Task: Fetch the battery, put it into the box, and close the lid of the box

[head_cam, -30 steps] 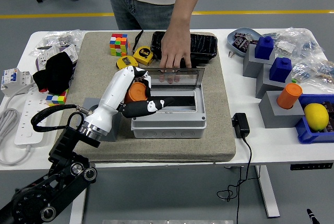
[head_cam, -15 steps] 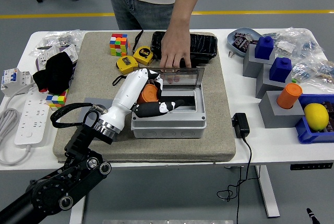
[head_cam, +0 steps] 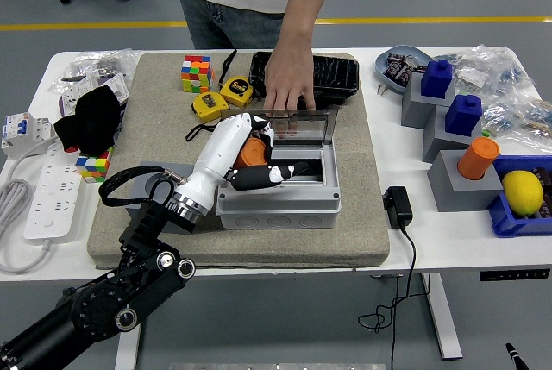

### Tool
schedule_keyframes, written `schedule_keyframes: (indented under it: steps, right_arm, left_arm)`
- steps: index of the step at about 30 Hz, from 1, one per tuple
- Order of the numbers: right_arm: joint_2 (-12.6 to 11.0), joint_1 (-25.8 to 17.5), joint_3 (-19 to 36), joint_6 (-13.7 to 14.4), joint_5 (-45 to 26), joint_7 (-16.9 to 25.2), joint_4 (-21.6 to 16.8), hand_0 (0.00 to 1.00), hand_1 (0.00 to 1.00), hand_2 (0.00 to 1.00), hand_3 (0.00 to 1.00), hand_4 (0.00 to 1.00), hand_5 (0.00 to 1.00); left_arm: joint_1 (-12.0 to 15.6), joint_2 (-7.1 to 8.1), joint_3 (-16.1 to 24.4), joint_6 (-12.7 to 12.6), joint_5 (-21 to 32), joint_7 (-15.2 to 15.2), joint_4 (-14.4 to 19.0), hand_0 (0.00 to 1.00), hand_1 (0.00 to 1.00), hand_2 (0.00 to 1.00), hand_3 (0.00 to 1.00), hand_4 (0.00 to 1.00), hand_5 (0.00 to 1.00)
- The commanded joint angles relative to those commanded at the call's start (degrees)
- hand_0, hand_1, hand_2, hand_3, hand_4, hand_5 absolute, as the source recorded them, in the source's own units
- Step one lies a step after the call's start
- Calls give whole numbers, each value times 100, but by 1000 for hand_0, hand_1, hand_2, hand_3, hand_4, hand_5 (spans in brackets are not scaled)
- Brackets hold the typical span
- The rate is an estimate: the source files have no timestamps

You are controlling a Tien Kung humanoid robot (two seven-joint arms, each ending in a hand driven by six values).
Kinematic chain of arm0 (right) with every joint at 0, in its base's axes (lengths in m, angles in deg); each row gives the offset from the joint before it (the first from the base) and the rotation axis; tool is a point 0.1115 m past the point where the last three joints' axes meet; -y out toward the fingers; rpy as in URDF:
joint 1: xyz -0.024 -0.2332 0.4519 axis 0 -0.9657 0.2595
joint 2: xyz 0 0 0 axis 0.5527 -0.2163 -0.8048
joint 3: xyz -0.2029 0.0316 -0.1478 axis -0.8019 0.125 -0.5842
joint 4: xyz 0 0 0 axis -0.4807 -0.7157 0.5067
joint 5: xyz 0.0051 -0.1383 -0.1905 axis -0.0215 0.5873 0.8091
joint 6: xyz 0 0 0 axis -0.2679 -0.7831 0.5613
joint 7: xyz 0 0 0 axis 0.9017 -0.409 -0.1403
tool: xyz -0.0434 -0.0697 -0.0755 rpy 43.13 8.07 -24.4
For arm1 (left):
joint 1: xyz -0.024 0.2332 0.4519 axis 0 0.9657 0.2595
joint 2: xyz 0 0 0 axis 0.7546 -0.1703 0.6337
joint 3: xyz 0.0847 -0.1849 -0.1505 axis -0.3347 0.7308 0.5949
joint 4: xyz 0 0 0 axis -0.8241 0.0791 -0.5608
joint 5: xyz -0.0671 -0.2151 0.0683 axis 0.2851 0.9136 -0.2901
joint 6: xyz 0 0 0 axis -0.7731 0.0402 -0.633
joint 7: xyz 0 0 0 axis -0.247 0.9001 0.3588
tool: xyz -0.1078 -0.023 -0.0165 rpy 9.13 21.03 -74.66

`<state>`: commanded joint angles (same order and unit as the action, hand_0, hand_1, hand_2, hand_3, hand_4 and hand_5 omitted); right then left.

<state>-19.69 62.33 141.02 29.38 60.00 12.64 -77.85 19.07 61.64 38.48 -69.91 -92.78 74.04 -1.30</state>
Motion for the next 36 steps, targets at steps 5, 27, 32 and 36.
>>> schedule_keyframes:
  steps: [5, 27, 32, 36]
  right_arm:
    - [-10, 11, -25, -3, 6, -10, 0, 866, 827, 775, 788, 998, 998]
    - [-35, 24, -81, -8, -13, -23, 0, 866, 828, 775, 788, 998, 998]
    - [-39, 33, -86, -8, -22, -20, 0, 866, 828, 775, 788, 998, 998]
    - [-37, 23, -85, -10, -17, -24, 0, 866, 828, 775, 788, 998, 998]
  left_arm:
    - [-148, -63, -98, -32, 53, 28, -66, 42, 2, 5, 3, 967, 429]
    - [-559, -131, -829, -204, 683, 267, -613, 42, 2, 6, 4, 957, 437]
    - [-618, -150, -925, -229, 728, 294, -677, 42, 2, 7, 4, 957, 438]
    - [-649, -165, -984, -241, 735, 313, -732, 42, 2, 7, 4, 957, 438]
